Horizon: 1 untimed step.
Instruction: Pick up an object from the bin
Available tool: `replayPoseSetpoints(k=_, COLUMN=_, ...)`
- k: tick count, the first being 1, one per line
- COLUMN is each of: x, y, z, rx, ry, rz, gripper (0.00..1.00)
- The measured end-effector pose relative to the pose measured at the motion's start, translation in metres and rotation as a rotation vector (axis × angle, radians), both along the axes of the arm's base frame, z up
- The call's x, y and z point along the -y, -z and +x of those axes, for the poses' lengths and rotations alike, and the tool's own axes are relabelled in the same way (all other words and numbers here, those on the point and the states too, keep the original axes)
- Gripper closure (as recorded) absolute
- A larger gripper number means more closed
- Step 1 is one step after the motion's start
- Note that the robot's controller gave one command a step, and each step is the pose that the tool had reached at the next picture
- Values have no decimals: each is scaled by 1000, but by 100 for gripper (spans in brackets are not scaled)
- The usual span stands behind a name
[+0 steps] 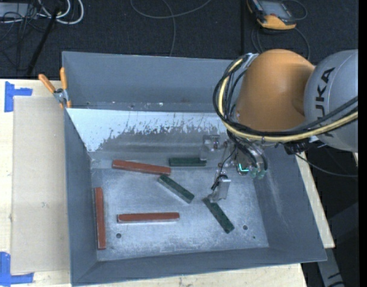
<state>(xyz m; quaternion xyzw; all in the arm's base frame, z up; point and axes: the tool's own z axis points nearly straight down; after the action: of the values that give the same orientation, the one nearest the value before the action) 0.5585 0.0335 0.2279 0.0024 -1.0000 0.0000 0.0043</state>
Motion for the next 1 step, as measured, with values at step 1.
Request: replayPoseSetpoints(k=1, x=-14, y=161, z=-21, rx=12, ry=-47, rz=1, gripper=0)
